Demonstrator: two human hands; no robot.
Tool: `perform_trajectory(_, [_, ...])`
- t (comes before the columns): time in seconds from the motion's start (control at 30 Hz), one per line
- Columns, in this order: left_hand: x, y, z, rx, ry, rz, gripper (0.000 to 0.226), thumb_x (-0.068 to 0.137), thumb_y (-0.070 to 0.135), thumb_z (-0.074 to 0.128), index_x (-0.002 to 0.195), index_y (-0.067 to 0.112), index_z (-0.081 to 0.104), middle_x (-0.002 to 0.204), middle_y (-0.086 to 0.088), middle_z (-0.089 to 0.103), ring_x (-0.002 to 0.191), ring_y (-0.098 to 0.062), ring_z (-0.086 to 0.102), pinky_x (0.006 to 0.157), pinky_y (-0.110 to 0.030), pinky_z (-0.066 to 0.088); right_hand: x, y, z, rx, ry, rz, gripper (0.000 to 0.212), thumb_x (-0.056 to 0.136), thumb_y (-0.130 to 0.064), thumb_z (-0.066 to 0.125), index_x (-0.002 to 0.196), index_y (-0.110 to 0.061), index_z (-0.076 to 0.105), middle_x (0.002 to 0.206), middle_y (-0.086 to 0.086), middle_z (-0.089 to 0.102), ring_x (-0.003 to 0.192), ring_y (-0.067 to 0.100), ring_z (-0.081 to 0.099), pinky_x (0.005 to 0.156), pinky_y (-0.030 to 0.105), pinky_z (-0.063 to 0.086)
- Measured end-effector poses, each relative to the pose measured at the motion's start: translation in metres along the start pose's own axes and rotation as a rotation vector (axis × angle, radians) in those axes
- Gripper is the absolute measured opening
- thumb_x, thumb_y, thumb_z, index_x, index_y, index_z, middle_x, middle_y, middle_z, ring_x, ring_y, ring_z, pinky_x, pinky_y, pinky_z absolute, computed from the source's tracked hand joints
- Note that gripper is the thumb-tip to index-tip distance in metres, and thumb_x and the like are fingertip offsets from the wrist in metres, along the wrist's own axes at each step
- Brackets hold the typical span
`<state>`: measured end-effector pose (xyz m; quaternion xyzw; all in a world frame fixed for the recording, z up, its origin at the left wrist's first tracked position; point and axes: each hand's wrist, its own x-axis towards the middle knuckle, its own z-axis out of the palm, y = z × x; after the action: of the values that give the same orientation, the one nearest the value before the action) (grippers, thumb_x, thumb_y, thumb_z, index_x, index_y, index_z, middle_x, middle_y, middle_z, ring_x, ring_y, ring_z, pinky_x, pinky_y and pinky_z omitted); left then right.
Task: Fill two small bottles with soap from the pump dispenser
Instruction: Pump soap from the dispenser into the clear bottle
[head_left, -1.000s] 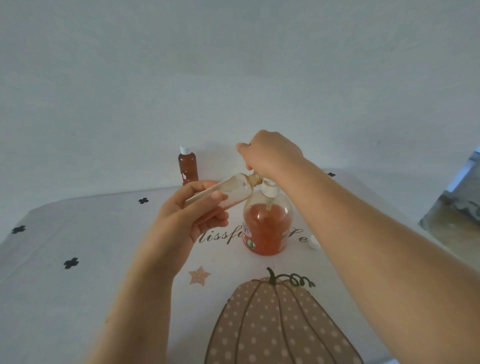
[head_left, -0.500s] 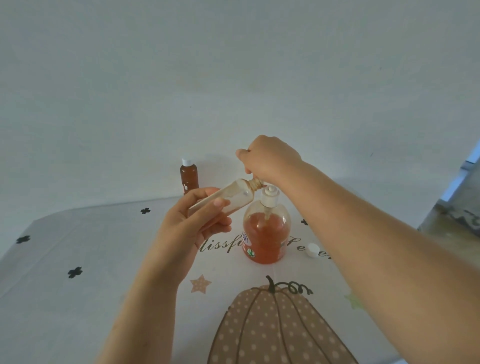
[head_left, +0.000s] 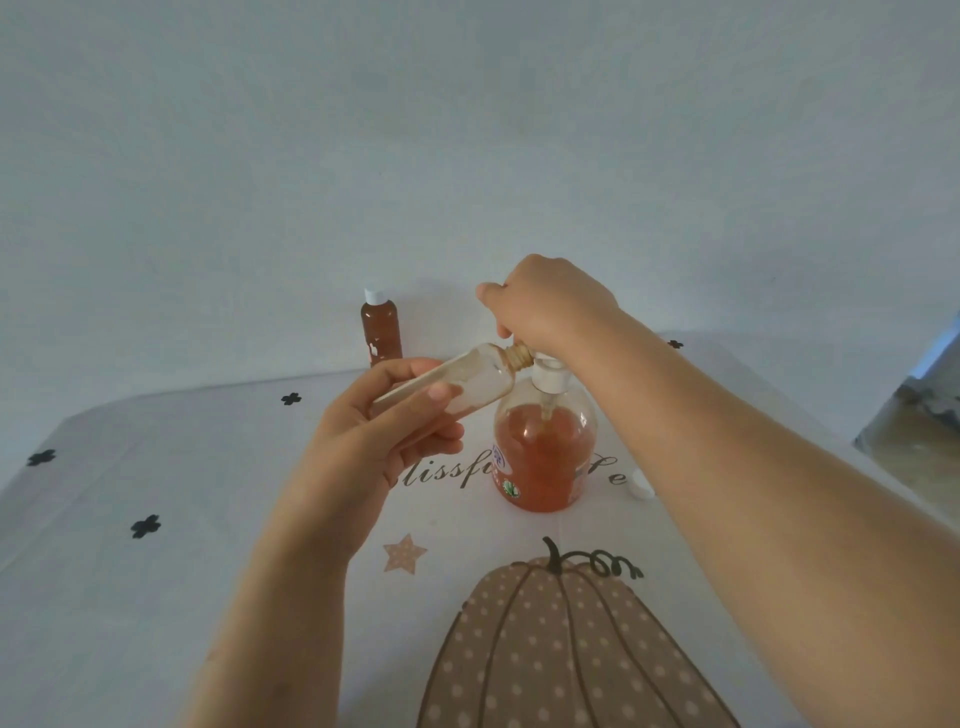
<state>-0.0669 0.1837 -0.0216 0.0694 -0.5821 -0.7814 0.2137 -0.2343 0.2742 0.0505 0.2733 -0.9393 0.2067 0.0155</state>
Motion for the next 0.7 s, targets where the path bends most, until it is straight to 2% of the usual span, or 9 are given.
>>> perform_trajectory(0.17, [-0.002, 0.001, 0.000, 0.014, -0.004, 0.004, 0.028, 0.064, 0.028, 0.081, 0.089, 0.017, 0.074, 0.090, -0.015, 0.070, 0.072, -0.023, 0.066, 0.069, -0.030, 0.057, -0.002, 0.000, -0.001, 0.010, -0.005, 0.009, 0.039, 0.102, -0.038, 0.042, 0.094, -0.013, 0.072, 0.088, 0.001, 0.072, 0.074, 0.021, 0.061, 0.056, 0.027, 0.036])
perform_trajectory(0.33, [-0.004, 0.004, 0.002, 0.004, -0.013, 0.020, 0.020, 0.069, 0.024, 0.081, 0.088, 0.019, 0.075, 0.090, -0.014, 0.070, 0.073, -0.023, 0.067, 0.071, -0.029, 0.057, -0.006, -0.003, -0.006, 0.046, 0.017, 0.008, 0.038, 0.100, -0.035, 0.044, 0.095, -0.010, 0.073, 0.089, 0.005, 0.075, 0.071, 0.023, 0.062, 0.058, 0.026, 0.040])
perform_trajectory(0.43, [-0.005, 0.004, 0.003, -0.015, -0.005, 0.030, 0.018, 0.072, 0.021, 0.077, 0.089, 0.018, 0.073, 0.090, -0.014, 0.071, 0.071, -0.022, 0.067, 0.070, -0.029, 0.057, -0.008, -0.005, -0.012, 0.077, 0.036, 0.007, 0.037, 0.098, -0.032, 0.045, 0.098, -0.008, 0.073, 0.091, 0.007, 0.077, 0.074, 0.024, 0.067, 0.065, 0.029, 0.045])
perform_trajectory(0.5, [-0.006, 0.005, 0.005, -0.026, -0.011, 0.043, 0.029, 0.068, 0.025, 0.081, 0.094, 0.015, 0.072, 0.091, -0.013, 0.071, 0.071, -0.022, 0.068, 0.070, -0.029, 0.057, -0.009, -0.006, -0.017, 0.067, 0.034, -0.003, 0.038, 0.099, -0.033, 0.045, 0.099, -0.008, 0.072, 0.090, 0.007, 0.078, 0.082, 0.025, 0.071, 0.069, 0.030, 0.048])
perform_trajectory(0.57, [-0.006, 0.005, 0.006, -0.025, -0.014, 0.047, 0.037, 0.065, 0.028, 0.081, 0.097, 0.013, 0.070, 0.092, -0.013, 0.071, 0.072, -0.022, 0.068, 0.070, -0.028, 0.057, -0.010, -0.007, -0.019, 0.032, 0.015, -0.015, 0.038, 0.100, -0.035, 0.044, 0.099, -0.008, 0.072, 0.091, 0.006, 0.077, 0.081, 0.024, 0.069, 0.069, 0.031, 0.047])
perform_trajectory(0.7, [-0.005, 0.005, 0.007, -0.033, 0.001, 0.034, 0.031, 0.071, 0.022, 0.079, 0.098, 0.011, 0.069, 0.091, -0.013, 0.070, 0.071, -0.021, 0.067, 0.068, -0.028, 0.057, -0.011, -0.007, -0.019, 0.088, 0.002, -0.005, 0.040, 0.100, -0.035, 0.045, 0.101, -0.006, 0.072, 0.094, 0.008, 0.077, 0.081, 0.025, 0.069, 0.078, 0.034, 0.054])
